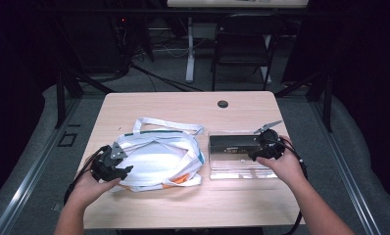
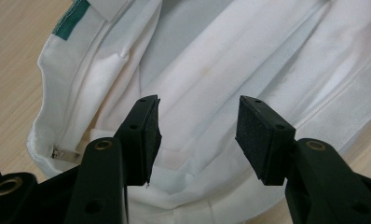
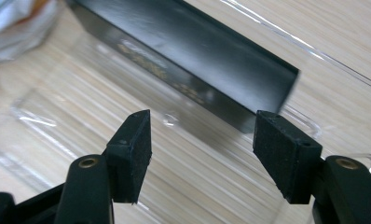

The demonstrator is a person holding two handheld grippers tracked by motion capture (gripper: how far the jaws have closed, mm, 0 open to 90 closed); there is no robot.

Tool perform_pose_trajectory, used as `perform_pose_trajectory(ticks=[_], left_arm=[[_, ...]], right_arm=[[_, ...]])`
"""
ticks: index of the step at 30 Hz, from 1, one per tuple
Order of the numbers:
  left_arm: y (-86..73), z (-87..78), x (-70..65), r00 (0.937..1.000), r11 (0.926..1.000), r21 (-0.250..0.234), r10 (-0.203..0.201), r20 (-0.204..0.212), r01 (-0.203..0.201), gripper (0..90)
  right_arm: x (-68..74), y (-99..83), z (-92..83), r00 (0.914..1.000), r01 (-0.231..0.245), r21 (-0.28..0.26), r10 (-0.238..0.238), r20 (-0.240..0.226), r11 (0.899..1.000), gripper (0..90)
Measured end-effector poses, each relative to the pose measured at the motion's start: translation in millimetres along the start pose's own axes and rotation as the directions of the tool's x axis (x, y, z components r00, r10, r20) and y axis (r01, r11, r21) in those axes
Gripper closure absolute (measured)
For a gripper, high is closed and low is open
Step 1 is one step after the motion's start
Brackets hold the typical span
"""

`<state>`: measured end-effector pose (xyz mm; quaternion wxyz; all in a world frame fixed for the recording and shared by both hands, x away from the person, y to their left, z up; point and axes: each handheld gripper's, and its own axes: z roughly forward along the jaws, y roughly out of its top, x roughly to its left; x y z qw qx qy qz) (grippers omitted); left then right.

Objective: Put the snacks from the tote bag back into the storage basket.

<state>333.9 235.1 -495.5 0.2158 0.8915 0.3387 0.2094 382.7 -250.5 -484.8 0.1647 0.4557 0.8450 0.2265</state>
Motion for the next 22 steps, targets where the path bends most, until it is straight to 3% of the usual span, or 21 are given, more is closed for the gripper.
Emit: perform_pose_trajectory(ticks=[10, 22], left_arm=[[-0.4, -0.5, 0.1, 1.0000, 1.0000, 0.001, -0.001, -0.004, 0.001, 49.2], [-0.1, -1.8, 0.7, 1.0000, 1.0000, -0.008, -0.005, -0.008, 0.005, 49.2]], right_arm=[[43.3, 0.6, -15.7, 0.9958, 0.074, -0.102, -0.079, -0.048, 0.992, 37.1], [91.6, -14.1, -20.9, 0.9821, 0.119, -0.225, -0.148, -0.116, 0.967, 37.1]])
